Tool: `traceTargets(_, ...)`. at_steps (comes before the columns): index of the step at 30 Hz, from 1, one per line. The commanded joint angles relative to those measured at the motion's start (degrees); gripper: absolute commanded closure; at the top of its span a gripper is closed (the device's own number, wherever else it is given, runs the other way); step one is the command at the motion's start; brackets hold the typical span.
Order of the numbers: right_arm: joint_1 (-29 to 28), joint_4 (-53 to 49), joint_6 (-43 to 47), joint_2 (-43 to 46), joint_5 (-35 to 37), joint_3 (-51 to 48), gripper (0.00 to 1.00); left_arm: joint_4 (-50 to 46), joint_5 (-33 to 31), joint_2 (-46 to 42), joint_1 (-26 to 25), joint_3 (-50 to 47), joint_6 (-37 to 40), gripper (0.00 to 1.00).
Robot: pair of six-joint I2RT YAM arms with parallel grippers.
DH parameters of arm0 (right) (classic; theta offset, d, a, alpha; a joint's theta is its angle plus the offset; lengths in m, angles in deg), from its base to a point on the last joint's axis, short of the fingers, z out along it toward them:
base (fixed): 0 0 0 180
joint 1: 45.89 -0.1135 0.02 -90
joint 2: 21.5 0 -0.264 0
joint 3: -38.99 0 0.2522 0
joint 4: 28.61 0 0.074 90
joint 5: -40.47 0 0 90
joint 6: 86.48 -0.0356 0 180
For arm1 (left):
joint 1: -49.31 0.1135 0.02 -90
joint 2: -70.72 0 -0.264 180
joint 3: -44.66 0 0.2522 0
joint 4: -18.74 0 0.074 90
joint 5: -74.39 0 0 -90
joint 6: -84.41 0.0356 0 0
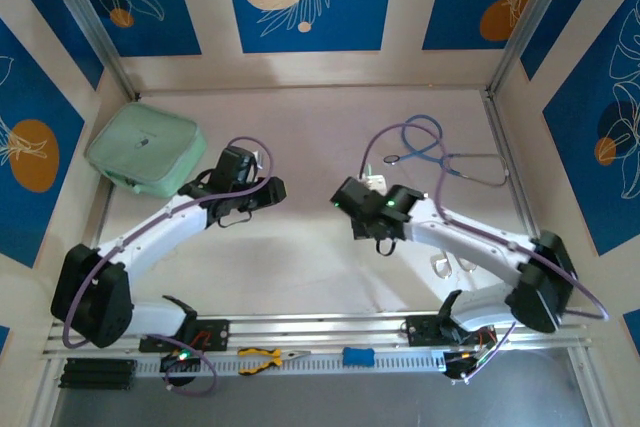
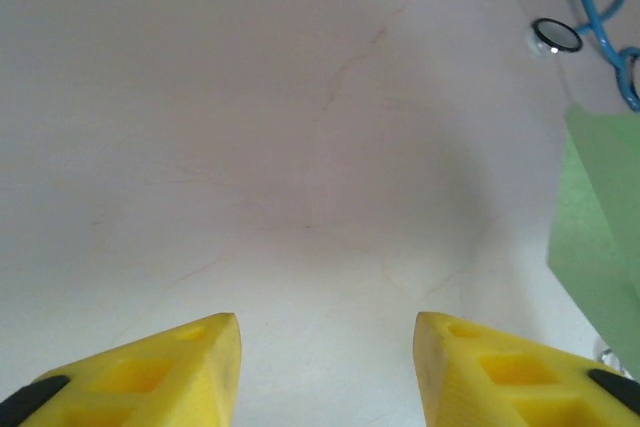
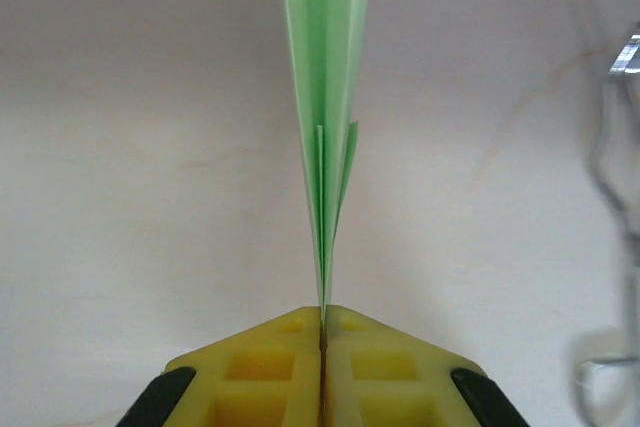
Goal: Fold a paper plane with a square sheet of paper (pick it up from the middle)
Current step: Turn over the paper at the center of the table.
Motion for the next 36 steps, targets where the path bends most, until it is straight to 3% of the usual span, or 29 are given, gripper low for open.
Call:
traceTargets(1, -3.7, -11.6, -2.5, -6.6, 11.2, 3.2, 0.9, -3.1, -3.1, -2.1, 2.2, -1.5, -1.8, 0.48)
traceTargets(8, -10.4, -3.1, 3.4, -19.9, 2.0, 8.3, 0.85, -3.3, -1.3, -4.1, 6.2, -3.4, -3.9, 0.44)
traceTargets(12, -11.2, 3.2, 7.2, -22.7, -5.6, 9.8, 0.8, -3.6, -0.8, -4.4, 7.1, -3.4, -3.3, 0.44)
traceTargets(18, -7.9, 16.6, 7.9, -15.4, -17.1, 3.9, 0.59, -1.5, 2.2, -4.2, 7.1, -4.1, -2.8, 0.45)
traceTargets(21, -1.8, 27.6, 6.3, -7.4, -27.9, -5.0, 0.57, 0.0, 4.3, -3.7, 7.2, -4.6, -2.7, 0.46)
traceTargets(25, 9.8, 42.7, 0.1, 0.5, -43.2, -18.6, 0.72, 4.6, 9.4, -3.0, 7.1, -5.9, -3.0, 0.53)
traceTargets(28, 15.6, 49.8, -2.3, 2.9, -49.5, -24.9, 0.81, 8.1, 13.0, -1.8, 6.7, -6.9, -3.8, 0.6)
traceTargets(32, 19.0, 54.9, -3.3, 0.0, -56.1, -27.4, 0.88, 10.7, 16.0, 0.4, 5.7, -7.2, -4.5, 0.72)
traceTargets(36, 18.8, 57.3, -5.8, -5.2, -56.8, -27.4, 0.89, 13.6, 18.8, 3.1, 3.9, -6.9, -5.1, 0.78)
